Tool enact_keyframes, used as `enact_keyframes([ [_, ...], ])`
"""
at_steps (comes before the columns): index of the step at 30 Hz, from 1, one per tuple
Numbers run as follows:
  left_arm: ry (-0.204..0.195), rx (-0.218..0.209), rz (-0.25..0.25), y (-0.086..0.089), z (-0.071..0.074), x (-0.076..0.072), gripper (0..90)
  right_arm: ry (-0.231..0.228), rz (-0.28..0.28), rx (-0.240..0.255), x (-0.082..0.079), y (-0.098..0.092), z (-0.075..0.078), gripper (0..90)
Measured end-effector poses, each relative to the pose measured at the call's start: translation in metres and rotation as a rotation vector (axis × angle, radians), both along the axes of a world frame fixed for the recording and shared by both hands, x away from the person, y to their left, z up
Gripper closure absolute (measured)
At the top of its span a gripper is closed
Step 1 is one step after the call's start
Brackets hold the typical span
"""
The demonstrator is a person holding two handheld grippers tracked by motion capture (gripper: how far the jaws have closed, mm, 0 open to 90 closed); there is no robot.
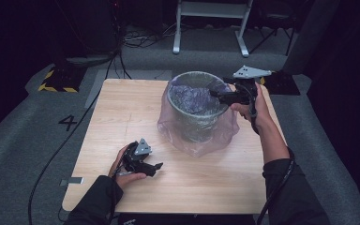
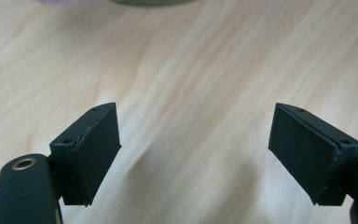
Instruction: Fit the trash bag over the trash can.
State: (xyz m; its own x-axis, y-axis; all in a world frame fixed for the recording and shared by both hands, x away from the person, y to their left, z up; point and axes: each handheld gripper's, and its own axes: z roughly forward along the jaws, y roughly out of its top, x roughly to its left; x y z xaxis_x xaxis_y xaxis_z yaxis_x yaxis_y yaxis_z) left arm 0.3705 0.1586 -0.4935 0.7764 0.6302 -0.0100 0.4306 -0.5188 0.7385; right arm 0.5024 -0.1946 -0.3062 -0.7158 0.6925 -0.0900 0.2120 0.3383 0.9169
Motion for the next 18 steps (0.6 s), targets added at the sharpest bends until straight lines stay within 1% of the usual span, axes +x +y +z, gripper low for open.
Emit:
enact_keyframes([
  [1,0.009,-0.007,0.001,0.001,-0.001,-0.002,15.8,0.000,-0.002,-0.003,0.001,0.001,0.000,23.2],
  [3,0.014,0.000,0.007,0.002,-0.004,-0.006,15.9,0.008,-0.005,0.000,0.004,0.002,-0.002,23.9],
  [5,0.023,0.009,-0.009,0.003,-0.005,-0.011,15.9,0.011,-0.006,0.001,0.006,0.004,-0.003,24.2],
  [7,0.032,0.031,-0.009,0.003,-0.007,-0.014,16.0,0.012,0.010,0.004,0.007,0.006,-0.004,24.0],
  [8,0.036,0.031,-0.008,0.005,-0.009,-0.015,15.8,0.010,0.022,0.005,0.007,0.008,-0.005,24.0],
  [10,0.025,0.030,-0.002,0.007,-0.010,-0.018,15.7,0.010,0.027,0.001,0.008,0.012,-0.006,24.6],
  [14,0.021,0.031,-0.002,0.010,-0.010,-0.022,15.5,0.019,0.025,-0.011,0.010,0.017,-0.008,25.1],
  [17,0.021,0.033,0.000,0.011,-0.010,-0.022,15.4,0.026,0.004,-0.032,0.013,0.022,-0.008,25.5],
  [18,0.022,0.032,0.000,0.011,-0.010,-0.022,15.3,0.032,0.003,-0.046,0.014,0.023,-0.009,25.5],
])
